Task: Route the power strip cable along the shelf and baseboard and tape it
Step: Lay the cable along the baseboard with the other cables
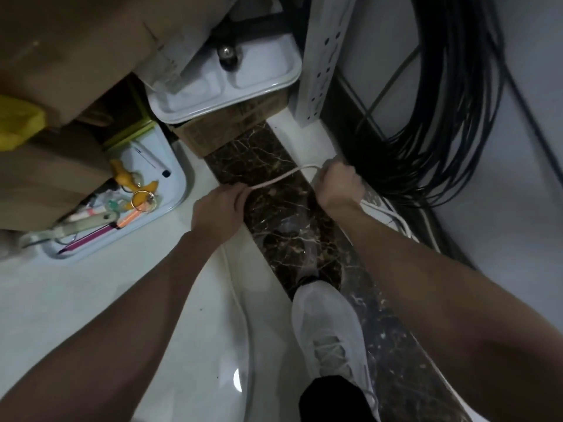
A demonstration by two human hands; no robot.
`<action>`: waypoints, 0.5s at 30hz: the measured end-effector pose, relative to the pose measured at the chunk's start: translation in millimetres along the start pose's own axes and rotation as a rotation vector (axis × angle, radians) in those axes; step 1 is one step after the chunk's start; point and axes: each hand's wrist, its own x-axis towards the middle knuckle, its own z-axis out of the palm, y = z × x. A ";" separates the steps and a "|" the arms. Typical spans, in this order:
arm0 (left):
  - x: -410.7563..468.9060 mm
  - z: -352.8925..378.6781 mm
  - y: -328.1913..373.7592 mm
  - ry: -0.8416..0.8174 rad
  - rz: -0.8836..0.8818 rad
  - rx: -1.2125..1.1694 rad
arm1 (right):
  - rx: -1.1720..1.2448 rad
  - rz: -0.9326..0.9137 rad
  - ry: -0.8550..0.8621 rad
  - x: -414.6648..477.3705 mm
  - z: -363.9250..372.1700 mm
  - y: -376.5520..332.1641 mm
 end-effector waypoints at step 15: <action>34.7 5.1 12.9 0.060 -0.420 -0.460 | 0.053 -0.293 0.042 24.2 27.1 -52.1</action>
